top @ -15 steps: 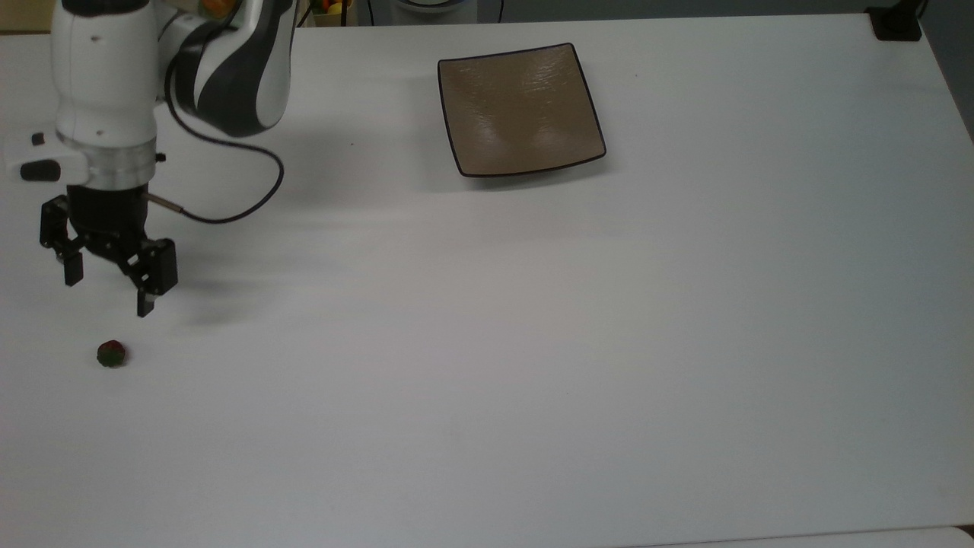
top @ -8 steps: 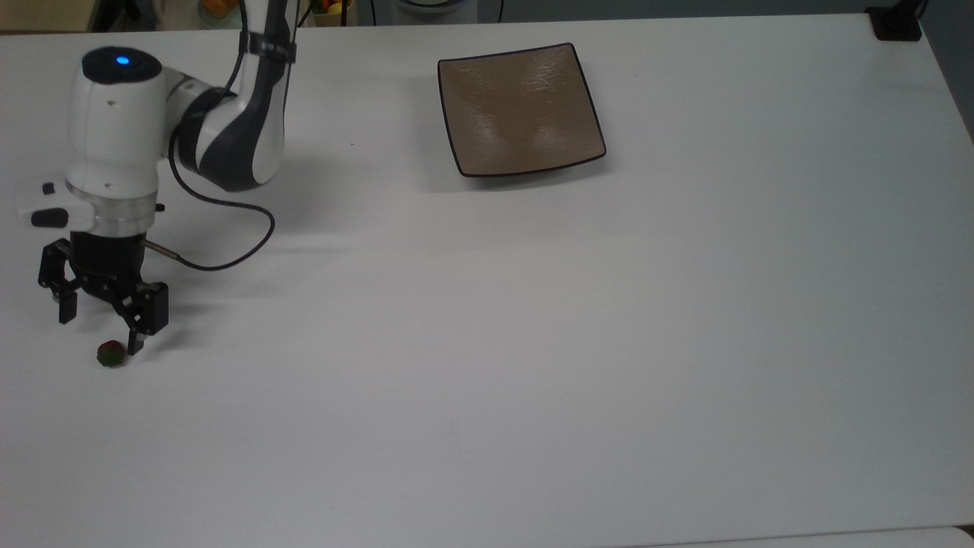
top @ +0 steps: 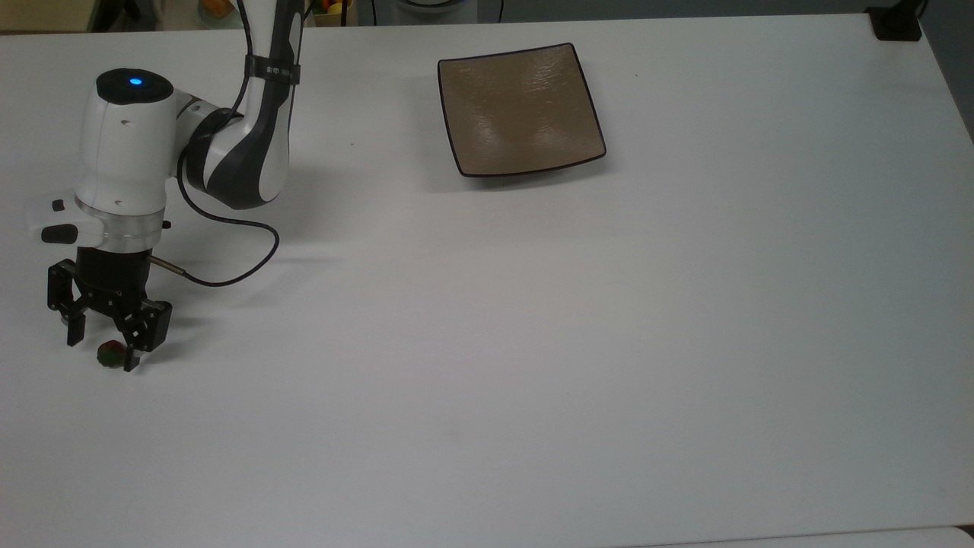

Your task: Strawberries on a ceramic plate

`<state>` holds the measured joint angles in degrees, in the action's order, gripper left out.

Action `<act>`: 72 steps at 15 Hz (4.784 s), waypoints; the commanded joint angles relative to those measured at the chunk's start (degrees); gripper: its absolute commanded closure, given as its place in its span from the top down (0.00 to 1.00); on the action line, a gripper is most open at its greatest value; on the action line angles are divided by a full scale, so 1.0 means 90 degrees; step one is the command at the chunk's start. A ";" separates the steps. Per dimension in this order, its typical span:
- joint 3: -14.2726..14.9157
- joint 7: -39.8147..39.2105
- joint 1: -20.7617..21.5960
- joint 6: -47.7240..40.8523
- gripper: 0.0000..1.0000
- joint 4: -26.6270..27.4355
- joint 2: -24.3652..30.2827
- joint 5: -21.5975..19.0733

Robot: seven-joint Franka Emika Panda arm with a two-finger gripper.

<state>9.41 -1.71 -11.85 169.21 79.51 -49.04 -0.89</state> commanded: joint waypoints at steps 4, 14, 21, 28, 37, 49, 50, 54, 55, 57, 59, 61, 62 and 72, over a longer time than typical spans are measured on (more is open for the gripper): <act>-0.0001 -0.0024 0.0008 0.0085 0.08 -0.0075 -0.0059 0.0001; -0.0030 -0.0054 0.0076 -0.0225 0.00 0.0423 0.0624 0.0001; -0.0157 -0.0258 0.0485 -0.2284 0.00 0.1154 0.1999 -0.0008; -0.0177 -0.1175 0.1266 -0.5807 0.00 0.1771 0.3690 -0.0038; -0.0557 -0.1782 0.2097 -0.8791 0.00 0.2257 0.4832 -0.0369; -0.1778 -0.0934 0.2311 -0.8178 0.00 0.3830 0.5029 -0.0662; -0.1788 -0.0710 0.2438 -0.7983 0.00 0.3928 0.4981 -0.0663; -0.1808 -0.0328 0.2537 -0.7143 0.00 0.4212 0.4727 -0.0663; -0.1856 -0.0279 0.2566 -0.6977 0.01 0.4241 0.4630 -0.0663; -0.1866 -0.0083 0.2566 -0.6732 0.04 0.4271 0.4502 -0.0663; -0.1866 -0.0073 0.2566 -0.6673 0.36 0.4290 0.4482 -0.0663; -0.1866 -0.0064 0.2566 -0.6682 1.00 0.4242 0.4492 -0.0663; -0.1866 -0.0054 0.2557 -0.6702 1.00 0.4193 0.4521 -0.0663; -0.1720 0.0892 0.2313 -0.7441 1.00 0.3053 0.5448 -0.0575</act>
<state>-7.08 1.85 10.05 107.54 111.12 -3.86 -5.85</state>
